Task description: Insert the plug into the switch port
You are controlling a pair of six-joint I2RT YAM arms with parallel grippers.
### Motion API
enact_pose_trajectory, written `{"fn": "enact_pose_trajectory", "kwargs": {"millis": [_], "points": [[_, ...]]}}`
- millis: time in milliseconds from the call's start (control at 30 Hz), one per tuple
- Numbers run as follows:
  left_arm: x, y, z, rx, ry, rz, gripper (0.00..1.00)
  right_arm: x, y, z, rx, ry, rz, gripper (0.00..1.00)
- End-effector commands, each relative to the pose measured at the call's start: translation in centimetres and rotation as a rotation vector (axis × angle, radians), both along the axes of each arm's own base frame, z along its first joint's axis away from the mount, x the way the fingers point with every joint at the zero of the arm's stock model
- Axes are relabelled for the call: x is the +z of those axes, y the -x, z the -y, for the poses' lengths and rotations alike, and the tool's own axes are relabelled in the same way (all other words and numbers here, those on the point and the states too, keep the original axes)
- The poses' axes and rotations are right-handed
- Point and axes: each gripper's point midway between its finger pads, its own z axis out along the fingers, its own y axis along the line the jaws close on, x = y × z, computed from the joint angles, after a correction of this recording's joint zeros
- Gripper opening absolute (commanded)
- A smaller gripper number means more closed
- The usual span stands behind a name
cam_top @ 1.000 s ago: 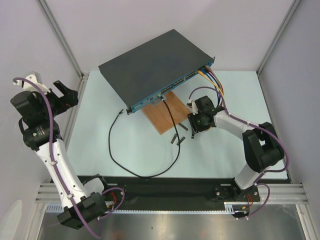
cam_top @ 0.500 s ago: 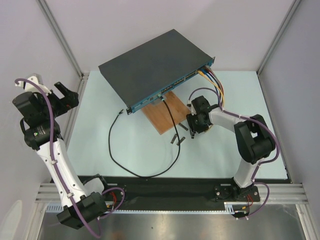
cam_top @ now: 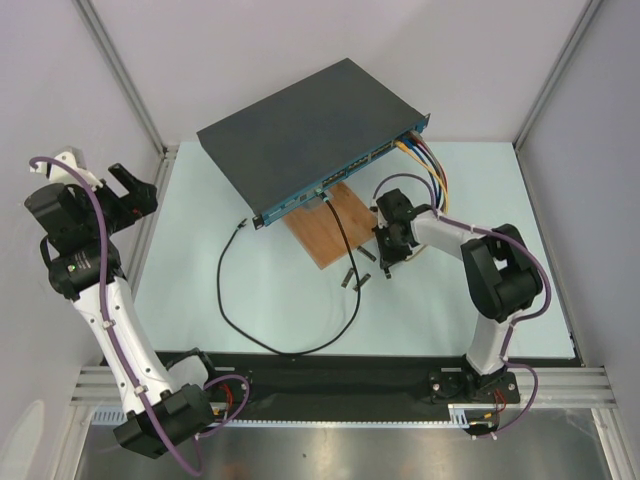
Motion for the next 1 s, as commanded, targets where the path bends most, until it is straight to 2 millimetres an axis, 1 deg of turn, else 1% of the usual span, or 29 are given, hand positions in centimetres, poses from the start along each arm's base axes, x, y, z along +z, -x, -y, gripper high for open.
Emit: {"fn": "enact_pose_trajectory", "kwargs": {"millis": [0, 33, 67, 100, 133, 167, 200, 233, 300, 333, 367, 433, 467, 500, 533, 567, 633, 667, 700, 733, 767, 800, 833, 867, 900, 933, 967], "points": [[1.2, 0.0, 0.5, -0.029, -0.038, 0.046, 1.00, 1.0, -0.4, -0.6, -0.005, -0.009, -0.014, 0.00], [1.3, 0.0, 0.6, -0.034, -0.046, 0.046, 1.00, 1.7, -0.2, -1.0, 0.002, -0.048, -0.024, 0.00], [1.5, 0.1, 0.6, -0.035, -0.054, 0.048, 1.00, 3.4, -0.7, -1.5, 0.004, -0.118, -0.007, 0.00], [1.6, 0.1, 0.5, -0.037, -0.060, 0.048, 1.00, 3.6, -0.7, -1.6, 0.010, -0.145, -0.016, 0.00], [1.6, 0.1, 0.5, -0.040, -0.069, 0.044, 1.00, 5.9, -1.2, -2.0, 0.025, -0.199, 0.037, 0.00], [1.9, 0.2, 0.7, -0.047, -0.070, 0.042, 1.00, 7.2, -1.6, -1.8, 0.031, -0.240, 0.060, 0.00], [1.9, 0.1, 0.8, -0.058, -0.070, 0.035, 1.00, 8.9, -1.3, -2.4, 0.071, -0.305, 0.080, 0.00], [1.9, 0.2, 1.0, -0.075, -0.071, 0.032, 1.00, 11.4, -1.4, -2.3, 0.084, -0.347, 0.132, 0.00], [2.4, 0.3, 2.3, -0.156, -0.085, 0.030, 1.00, 14.4, -1.1, -2.2, 0.132, -0.430, 0.178, 0.00], [2.5, 0.2, 2.7, -0.191, -0.097, 0.028, 1.00, 17.0, -0.8, -2.1, 0.153, -0.463, 0.231, 0.00], [3.2, 0.5, 3.3, -0.217, -0.107, 0.037, 1.00, 18.2, -0.4, -2.0, 0.170, -0.489, 0.250, 0.00], [4.1, 0.7, 4.9, -0.308, -0.125, 0.057, 1.00, 21.0, 0.3, -2.0, 0.223, -0.539, 0.298, 0.00], [4.9, 1.0, 5.5, -0.341, -0.136, 0.073, 1.00, 22.8, 1.0, -1.9, 0.242, -0.556, 0.341, 0.00], [5.4, 1.3, 6.9, -0.410, -0.122, 0.093, 1.00, 24.2, 1.6, -2.0, 0.263, -0.578, 0.370, 0.00], [5.7, 1.5, 7.5, -0.443, -0.154, 0.105, 1.00, 25.5, 1.7, -1.8, 0.254, -0.596, 0.405, 0.00], [6.4, 1.9, 8.8, -0.492, -0.175, 0.131, 1.00, 27.7, 2.5, -1.6, 0.263, -0.618, 0.468, 0.00], [6.9, 2.2, 10.5, -0.550, -0.200, 0.157, 1.00, 30.5, 2.5, -1.5, 0.251, -0.656, 0.563, 0.00], [7.2, 2.3, 12.5, -0.620, -0.212, 0.180, 1.00, 32.1, 2.8, -1.6, 0.228, -0.694, 0.590, 0.00], [7.5, 2.5, 13.5, -0.648, -0.215, 0.194, 1.00, 33.7, 3.3, -1.6, 0.227, -0.723, 0.632, 0.00], [7.5, 2.4, 15.5, -0.698, -0.215, 0.200, 1.00, 35.5, 3.2, -1.8, 0.226, -0.764, 0.682, 0.00], [7.9, 2.3, 16.6, -0.725, -0.224, 0.216, 1.00, 36.6, 3.3, -2.1, 0.195, -0.814, 0.680, 0.00], [7.7, 1.8, 17.6, -0.747, -0.225, 0.209, 1.00, 38.2, 3.4, -2.4, 0.204, -0.861, 0.716, 0.00], [7.8, 2.4, 20.8, -0.849, -0.230, 0.222, 1.00, 38.9, 3.3, -2.6, 0.197, -0.889, 0.722, 0.00], [8.1, 1.9, 21.3, -0.824, -0.253, 0.228, 1.00, 39.6, 3.3, -2.8, 0.190, -0.917, 0.727, 0.00], [8.0, 1.7, 22.5, -0.842, -0.258, 0.230, 0.98, 40.2, 3.2, -3.0, 0.152, -0.962, 0.710, 0.00], [7.6, 2.2, 25.4, -0.911, -0.245, 0.226, 0.98, 41.6, 2.9, -3.1, 0.152, -0.996, 0.753, 0.00], [7.9, 1.1, 25.5, -0.845, -0.264, 0.237, 0.97, 42.2, 2.8, -3.1, 0.135, -1.025, 0.758, 0.00]]}}
